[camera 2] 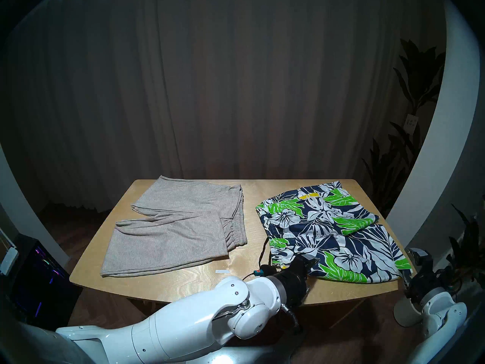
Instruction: Fold pants twice and stack them
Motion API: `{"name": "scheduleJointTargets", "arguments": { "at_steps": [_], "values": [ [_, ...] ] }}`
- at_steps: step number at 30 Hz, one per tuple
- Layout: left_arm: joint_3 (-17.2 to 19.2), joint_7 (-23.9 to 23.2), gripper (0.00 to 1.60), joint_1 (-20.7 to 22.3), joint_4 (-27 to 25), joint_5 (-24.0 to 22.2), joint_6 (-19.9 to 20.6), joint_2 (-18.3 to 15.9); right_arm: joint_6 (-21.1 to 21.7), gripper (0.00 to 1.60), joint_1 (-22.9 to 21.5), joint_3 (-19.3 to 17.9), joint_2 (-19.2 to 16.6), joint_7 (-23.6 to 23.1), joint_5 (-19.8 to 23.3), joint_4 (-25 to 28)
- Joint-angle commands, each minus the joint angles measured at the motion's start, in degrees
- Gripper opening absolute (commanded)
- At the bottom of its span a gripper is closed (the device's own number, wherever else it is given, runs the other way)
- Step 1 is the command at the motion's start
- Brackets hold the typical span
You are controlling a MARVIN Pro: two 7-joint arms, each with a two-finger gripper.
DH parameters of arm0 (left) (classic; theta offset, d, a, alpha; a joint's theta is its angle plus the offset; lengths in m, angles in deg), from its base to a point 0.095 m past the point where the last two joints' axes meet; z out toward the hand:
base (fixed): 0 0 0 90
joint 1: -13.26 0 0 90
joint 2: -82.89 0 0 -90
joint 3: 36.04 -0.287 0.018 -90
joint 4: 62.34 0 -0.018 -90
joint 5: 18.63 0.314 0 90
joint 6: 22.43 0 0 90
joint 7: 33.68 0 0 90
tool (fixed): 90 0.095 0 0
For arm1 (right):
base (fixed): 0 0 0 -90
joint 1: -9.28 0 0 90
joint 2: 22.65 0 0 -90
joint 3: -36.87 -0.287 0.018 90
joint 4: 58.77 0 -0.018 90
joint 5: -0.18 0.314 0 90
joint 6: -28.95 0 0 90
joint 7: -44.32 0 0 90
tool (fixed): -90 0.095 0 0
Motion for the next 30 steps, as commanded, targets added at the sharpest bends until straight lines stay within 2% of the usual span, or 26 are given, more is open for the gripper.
{"name": "scheduleJointTargets", "arguments": {
  "at_steps": [1,15,30],
  "values": [
    [-1.92,-0.37,1.60,4.17,0.14,0.87,-2.50,2.36,1.28,1.60,0.92,-0.27,0.30,0.53,1.24,1.72],
    [-6.79,0.82,1.60,7.66,2.30,1.81,-10.30,3.10,3.44,1.60,1.73,-0.16,1.05,3.14,2.81,1.51],
    [-11.28,2.48,1.60,11.59,4.42,1.59,-19.36,5.20,4.26,1.60,0.57,-0.51,0.52,6.46,4.61,0.98]
  ]
}}
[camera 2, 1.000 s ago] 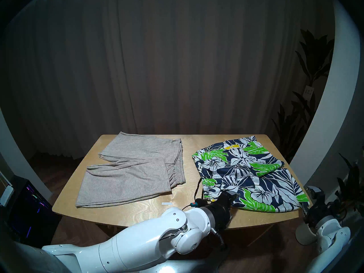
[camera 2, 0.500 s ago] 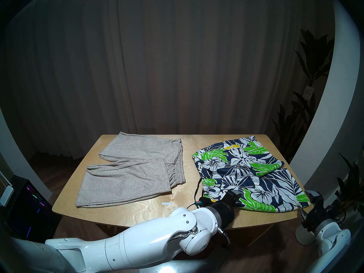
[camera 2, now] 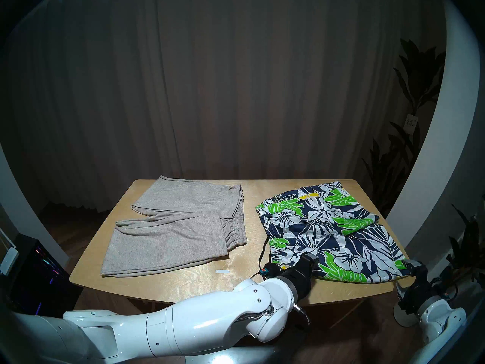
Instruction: Fold pants twice and stack them
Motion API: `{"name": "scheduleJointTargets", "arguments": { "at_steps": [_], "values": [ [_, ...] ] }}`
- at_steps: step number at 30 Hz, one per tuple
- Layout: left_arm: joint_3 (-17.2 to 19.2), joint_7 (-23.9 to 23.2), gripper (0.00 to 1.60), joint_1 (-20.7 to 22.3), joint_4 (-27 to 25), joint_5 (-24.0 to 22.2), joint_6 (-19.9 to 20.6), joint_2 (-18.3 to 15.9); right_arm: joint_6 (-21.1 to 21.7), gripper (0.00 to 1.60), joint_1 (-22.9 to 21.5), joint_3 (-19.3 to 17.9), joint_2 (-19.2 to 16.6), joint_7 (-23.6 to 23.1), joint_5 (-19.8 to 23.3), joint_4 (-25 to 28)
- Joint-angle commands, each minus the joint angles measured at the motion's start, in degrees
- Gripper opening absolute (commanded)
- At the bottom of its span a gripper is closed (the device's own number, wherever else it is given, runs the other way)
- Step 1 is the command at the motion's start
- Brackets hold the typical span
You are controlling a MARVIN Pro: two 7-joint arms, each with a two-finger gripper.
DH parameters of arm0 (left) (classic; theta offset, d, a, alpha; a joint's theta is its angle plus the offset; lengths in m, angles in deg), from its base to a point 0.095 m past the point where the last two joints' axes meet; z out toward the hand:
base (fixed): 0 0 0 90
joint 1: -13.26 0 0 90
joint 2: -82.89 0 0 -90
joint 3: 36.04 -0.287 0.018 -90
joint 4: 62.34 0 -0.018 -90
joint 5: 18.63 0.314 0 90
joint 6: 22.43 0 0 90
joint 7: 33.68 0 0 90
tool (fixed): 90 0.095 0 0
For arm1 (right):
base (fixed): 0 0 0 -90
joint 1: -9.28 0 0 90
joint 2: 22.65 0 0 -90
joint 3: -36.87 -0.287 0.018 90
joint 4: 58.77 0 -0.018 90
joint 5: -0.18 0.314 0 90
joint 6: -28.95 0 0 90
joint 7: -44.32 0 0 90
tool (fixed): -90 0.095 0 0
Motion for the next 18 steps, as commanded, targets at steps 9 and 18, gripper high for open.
{"name": "scheduleJointTargets", "arguments": {
  "at_steps": [9,18],
  "values": [
    [-3.67,2.67,1.60,5.54,1.66,-0.51,-8.66,3.95,-0.19,1.60,-2.20,-0.29,-1.26,2.69,1.62,-0.35],
    [-6.33,4.83,1.60,8.13,3.08,-1.05,-14.61,6.17,-0.35,1.60,-3.68,0.00,-1.66,5.18,2.08,-1.69]
  ]
}}
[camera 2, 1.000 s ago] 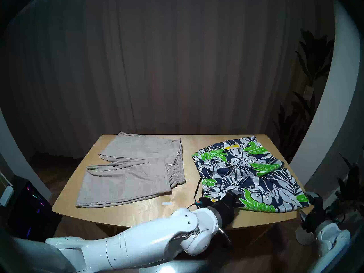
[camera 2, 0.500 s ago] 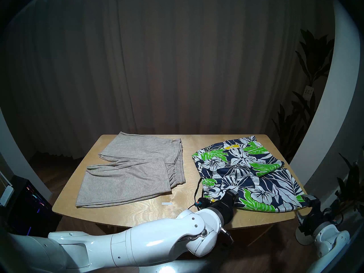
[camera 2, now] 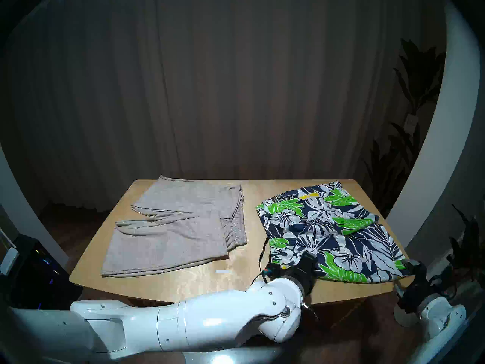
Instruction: Fold pants twice and stack them
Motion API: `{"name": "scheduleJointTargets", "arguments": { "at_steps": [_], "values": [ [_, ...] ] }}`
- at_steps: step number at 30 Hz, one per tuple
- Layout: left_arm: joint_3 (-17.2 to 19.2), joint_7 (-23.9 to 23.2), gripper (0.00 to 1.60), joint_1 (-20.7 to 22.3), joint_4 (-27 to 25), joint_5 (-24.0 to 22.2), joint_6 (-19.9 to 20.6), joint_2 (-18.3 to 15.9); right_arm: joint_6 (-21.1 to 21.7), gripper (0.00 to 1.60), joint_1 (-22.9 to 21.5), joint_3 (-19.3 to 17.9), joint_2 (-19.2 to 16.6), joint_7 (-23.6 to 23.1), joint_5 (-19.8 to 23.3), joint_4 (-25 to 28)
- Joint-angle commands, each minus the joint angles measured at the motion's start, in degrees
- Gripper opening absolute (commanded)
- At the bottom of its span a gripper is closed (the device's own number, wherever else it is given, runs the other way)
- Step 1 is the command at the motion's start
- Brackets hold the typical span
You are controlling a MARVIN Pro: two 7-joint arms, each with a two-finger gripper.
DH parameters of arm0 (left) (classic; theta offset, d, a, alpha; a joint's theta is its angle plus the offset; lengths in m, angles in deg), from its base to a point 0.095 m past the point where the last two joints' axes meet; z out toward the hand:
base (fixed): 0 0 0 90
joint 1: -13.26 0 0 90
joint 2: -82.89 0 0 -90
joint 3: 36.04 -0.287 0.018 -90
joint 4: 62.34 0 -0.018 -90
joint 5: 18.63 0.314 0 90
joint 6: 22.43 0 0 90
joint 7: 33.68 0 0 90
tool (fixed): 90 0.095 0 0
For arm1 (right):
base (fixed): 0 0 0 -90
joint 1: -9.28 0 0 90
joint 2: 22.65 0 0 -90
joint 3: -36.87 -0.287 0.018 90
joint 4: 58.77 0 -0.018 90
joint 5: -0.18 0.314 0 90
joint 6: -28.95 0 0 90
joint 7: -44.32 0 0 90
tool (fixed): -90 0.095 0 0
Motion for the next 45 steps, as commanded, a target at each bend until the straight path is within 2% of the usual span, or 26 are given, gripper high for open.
{"name": "scheduleJointTargets", "arguments": {
  "at_steps": [1,15,16,29,45],
  "values": [
    [-1.37,0.95,1.60,3.44,0.78,-0.53,-4.54,2.84,-0.48,1.60,-1.52,0.38,-0.83,0.89,0.65,-0.30],
    [-5.45,3.88,1.60,7.25,3.48,-2.61,-13.70,6.68,-1.83,1.60,-3.71,0.26,-2.39,4.39,0.94,-2.31],
    [-6.13,4.44,1.60,7.93,4.05,-3.12,-15.42,7.42,-2.07,1.60,-4.09,0.29,-2.76,5.04,0.87,-2.70],
    [-8.51,6.75,1.60,10.16,7.29,-4.91,-15.42,10.40,-3.58,1.60,-7.00,0.83,-4.80,8.55,0.96,-5.00],
    [-9.00,8.13,1.60,10.09,10.17,-5.26,-15.42,11.63,-5.10,1.60,-10.03,2.54,-6.98,12.07,0.72,-7.92]
  ]
}}
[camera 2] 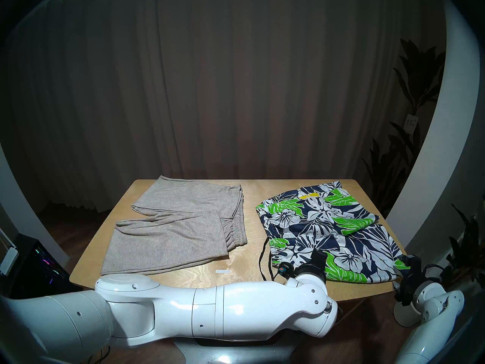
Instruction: Fold pants twice and stack them
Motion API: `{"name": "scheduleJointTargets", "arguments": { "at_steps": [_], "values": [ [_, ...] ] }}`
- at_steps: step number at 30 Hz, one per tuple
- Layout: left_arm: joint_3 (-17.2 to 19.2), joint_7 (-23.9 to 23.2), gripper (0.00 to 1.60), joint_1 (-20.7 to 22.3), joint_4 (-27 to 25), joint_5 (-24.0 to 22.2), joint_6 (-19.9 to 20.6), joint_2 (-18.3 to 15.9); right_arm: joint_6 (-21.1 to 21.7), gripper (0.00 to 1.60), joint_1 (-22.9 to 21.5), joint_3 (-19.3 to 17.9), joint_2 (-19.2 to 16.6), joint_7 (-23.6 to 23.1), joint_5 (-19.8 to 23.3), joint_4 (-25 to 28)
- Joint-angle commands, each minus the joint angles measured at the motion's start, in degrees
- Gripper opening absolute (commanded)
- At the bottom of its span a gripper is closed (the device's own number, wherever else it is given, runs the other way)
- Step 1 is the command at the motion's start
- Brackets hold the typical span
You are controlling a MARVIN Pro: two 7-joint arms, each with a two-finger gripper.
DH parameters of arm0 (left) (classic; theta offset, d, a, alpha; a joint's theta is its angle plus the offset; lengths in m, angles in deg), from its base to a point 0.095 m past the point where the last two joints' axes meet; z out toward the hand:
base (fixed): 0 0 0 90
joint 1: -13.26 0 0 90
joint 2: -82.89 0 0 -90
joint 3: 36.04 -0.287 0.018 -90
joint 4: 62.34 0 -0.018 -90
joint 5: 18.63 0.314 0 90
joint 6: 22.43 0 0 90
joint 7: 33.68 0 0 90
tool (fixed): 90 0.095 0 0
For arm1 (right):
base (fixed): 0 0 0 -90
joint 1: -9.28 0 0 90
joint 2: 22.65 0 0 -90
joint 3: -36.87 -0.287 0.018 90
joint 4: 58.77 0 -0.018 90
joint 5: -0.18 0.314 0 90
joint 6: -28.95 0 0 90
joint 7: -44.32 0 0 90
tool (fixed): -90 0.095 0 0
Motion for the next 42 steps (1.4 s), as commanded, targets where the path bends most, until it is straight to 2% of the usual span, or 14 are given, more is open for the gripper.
{"name": "scheduleJointTargets", "arguments": {
  "at_steps": [1,18,27,33,34,35,38,39,41,42],
  "values": [
    [0.32,0.32,1.60,-0.40,1.14,0.01,0.09,0.62,-0.53,1.60,-1.80,0.52,-1.75,0.70,-0.16,-0.85],
    [2.43,0.22,1.60,-2.67,2.04,0.74,0.09,-0.69,-1.62,1.60,-4.16,2.40,-3.73,3.33,-0.25,-3.98],
    [3.24,-0.90,1.60,-3.72,2.29,2.56,0.09,-1.41,-1.87,1.60,-4.63,3.19,-4.12,4.30,-0.49,-4.94],
    [3.96,-1.75,1.30,-4.53,2.50,3.30,0.09,-1.95,-2.01,1.13,-4.83,3.60,-4.27,4.96,-0.82,-5.27],
    [4.10,-1.83,1.16,-4.68,2.52,3.35,0.09,-2.04,-2.02,0.86,-4.87,3.67,-4.28,5.05,-0.88,-5.28],
    [4.21,-1.96,1.14,-4.79,2.57,3.45,0.09,-2.18,-2.04,0.80,-4.94,3.77,-4.31,5.19,-0.95,-5.31],
    [4.48,-2.25,0.77,-5.18,2.66,3.69,0.09,-2.47,-2.08,0.75,-5.15,4.07,-4.45,5.65,-1.16,-5.49],
    [4.62,-2.36,0.72,-5.30,2.70,3.76,0.09,-2.57,-2.11,0.72,-5.21,4.18,-4.49,5.83,-1.24,-5.47],
    [4.83,-2.52,0.61,-5.48,2.71,3.86,0.09,-2.74,-2.16,0.62,-5.35,4.31,-4.52,6.04,-1.35,-5.36],
    [4.95,-2.65,0.53,-5.65,2.69,3.96,0.09,-2.81,-2.18,0.47,-5.42,4.38,-4.56,6.16,-1.40,-5.28]
  ]
}}
